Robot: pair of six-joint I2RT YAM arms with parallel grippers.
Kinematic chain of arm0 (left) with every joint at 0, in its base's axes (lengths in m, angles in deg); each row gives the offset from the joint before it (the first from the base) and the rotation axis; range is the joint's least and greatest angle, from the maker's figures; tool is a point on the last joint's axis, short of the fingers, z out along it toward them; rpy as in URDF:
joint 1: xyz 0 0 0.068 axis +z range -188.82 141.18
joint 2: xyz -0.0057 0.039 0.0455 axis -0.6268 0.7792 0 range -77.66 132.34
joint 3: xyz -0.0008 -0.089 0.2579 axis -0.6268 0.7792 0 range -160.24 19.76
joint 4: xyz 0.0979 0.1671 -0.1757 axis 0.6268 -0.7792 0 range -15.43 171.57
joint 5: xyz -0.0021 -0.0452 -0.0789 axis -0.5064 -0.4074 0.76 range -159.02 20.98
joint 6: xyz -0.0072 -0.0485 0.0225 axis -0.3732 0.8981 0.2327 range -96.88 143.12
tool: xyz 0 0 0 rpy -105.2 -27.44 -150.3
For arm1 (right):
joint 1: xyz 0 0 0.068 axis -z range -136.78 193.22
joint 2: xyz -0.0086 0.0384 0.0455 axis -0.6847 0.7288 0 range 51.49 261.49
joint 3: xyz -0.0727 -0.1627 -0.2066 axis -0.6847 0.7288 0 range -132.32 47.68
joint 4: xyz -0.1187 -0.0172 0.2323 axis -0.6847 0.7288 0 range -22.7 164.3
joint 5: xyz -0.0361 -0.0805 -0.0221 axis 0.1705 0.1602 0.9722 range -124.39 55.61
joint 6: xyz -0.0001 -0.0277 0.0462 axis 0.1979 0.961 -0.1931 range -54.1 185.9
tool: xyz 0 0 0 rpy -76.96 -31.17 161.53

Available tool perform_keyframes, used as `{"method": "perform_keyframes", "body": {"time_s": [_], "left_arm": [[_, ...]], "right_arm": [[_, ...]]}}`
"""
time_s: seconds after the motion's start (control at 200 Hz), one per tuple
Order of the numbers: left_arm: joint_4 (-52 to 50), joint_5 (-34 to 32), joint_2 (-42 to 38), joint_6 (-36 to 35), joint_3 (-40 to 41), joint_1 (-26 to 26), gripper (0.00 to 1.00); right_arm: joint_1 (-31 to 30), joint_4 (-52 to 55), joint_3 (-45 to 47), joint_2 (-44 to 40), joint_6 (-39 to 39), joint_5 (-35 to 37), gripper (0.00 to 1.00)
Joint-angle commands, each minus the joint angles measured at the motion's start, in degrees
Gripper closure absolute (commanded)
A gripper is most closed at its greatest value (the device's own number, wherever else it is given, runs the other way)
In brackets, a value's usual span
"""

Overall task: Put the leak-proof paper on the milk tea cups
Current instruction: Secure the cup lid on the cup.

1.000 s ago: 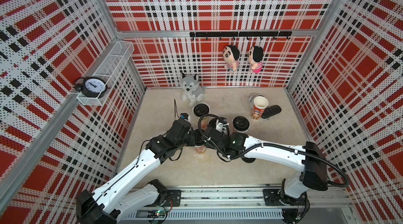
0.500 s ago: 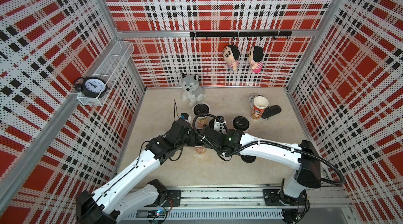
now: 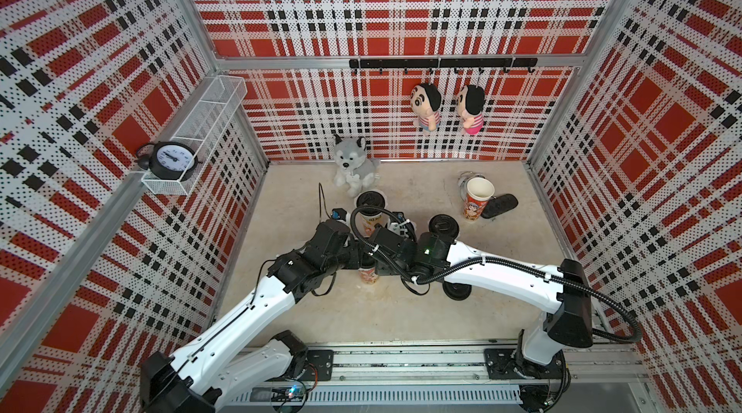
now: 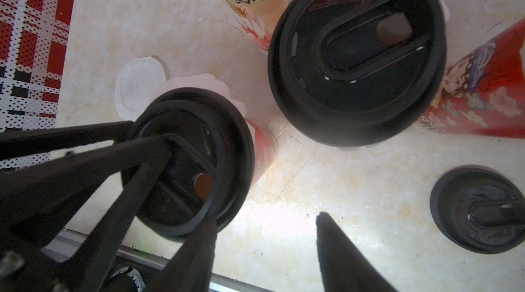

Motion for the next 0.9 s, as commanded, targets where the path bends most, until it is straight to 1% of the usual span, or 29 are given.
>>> {"method": "perform_keyframes", "body": {"time_s": [0.0, 0.256, 0.511, 0.736, 0.892], "left_arm": [[-10.7, 1.5, 3.0, -1.1, 3.6, 0.1, 0.58], [-10.4, 1.6, 3.2, -1.4, 3.5, 0.2, 0.58], [-10.1, 2.1, 3.6, -1.5, 3.5, 0.3, 0.58], [-9.8, 2.5, 4.1, -1.8, 3.2, 0.4, 0.58], [-9.8, 2.7, 3.8, -1.7, 3.2, 0.4, 0.58]], "right_arm": [[0.0, -3.8, -1.7, -1.7, 0.0, -0.1, 0.4], [1.1, -5.7, -1.1, -2.0, -0.5, -0.6, 0.39], [4.1, -8.8, 1.8, 0.4, -0.7, -3.4, 0.4], [4.6, -11.1, 2.7, 3.9, -1.1, -7.1, 0.41], [4.4, -12.4, 4.7, 3.9, -1.7, -8.9, 0.41]]}}
